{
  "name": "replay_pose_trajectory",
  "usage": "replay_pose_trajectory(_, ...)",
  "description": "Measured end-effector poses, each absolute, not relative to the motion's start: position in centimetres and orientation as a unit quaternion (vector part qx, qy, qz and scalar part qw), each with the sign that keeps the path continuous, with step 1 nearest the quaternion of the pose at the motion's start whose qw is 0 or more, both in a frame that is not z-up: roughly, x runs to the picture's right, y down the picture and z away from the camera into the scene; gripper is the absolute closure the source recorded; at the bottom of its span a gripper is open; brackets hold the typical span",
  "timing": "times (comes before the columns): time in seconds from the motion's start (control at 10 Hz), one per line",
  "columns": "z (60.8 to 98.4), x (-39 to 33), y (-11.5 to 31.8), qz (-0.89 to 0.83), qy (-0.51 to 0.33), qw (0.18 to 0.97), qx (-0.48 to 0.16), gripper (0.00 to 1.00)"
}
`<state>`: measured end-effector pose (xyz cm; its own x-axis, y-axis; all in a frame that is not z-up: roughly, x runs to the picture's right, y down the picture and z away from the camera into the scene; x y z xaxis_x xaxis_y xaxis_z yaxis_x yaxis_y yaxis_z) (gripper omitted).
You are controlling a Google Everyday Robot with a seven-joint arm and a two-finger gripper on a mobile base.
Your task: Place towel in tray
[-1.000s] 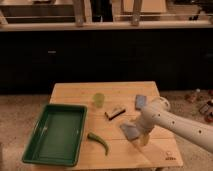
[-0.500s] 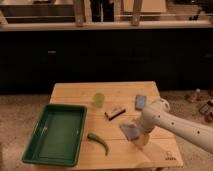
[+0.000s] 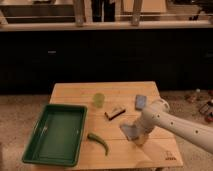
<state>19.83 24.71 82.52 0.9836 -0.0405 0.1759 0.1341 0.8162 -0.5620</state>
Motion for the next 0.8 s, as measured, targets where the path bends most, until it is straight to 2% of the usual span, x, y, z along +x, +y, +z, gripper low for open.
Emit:
replay_pose_trajectory(0.5, 81.7, 19.6, 23.9, -0.054, -0.073, 0.951, -0.296, 0.96)
replay_pose_trajectory(0.8, 80.7, 18.7, 22.9, -0.066, -0.075, 0.952, -0.291, 1.00)
